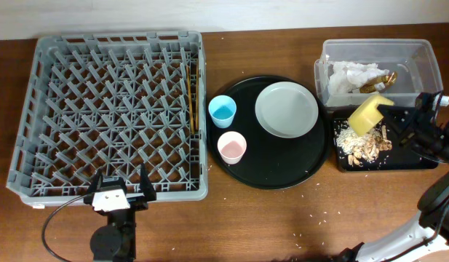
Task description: Sort waste into correct bins and load items into the dishwasher rack
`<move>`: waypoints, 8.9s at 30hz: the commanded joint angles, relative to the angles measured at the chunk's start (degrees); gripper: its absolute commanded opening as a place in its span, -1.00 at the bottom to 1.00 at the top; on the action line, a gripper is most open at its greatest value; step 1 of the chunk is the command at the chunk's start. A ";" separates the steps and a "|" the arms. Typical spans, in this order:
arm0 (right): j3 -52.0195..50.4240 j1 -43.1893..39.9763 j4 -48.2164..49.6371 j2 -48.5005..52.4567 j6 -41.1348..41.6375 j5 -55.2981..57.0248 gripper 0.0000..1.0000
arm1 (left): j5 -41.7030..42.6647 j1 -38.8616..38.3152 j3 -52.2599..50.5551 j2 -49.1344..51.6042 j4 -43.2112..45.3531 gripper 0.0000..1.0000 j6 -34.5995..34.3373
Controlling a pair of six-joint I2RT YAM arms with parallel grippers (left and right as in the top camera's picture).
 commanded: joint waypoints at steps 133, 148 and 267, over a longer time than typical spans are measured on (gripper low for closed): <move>3.17 68.08 60.61 -10.54 50.60 27.26 -0.29 | 96.00 5.86 63.80 88.41 -14.99 0.13 -37.29; 3.17 51.91 37.18 -10.54 38.03 36.39 0.68 | 28.46 1.46 83.25 83.12 -50.45 0.13 -9.31; 3.19 56.19 66.84 -12.44 39.87 16.72 -0.92 | 89.99 -9.33 105.44 108.02 -56.72 0.50 -4.70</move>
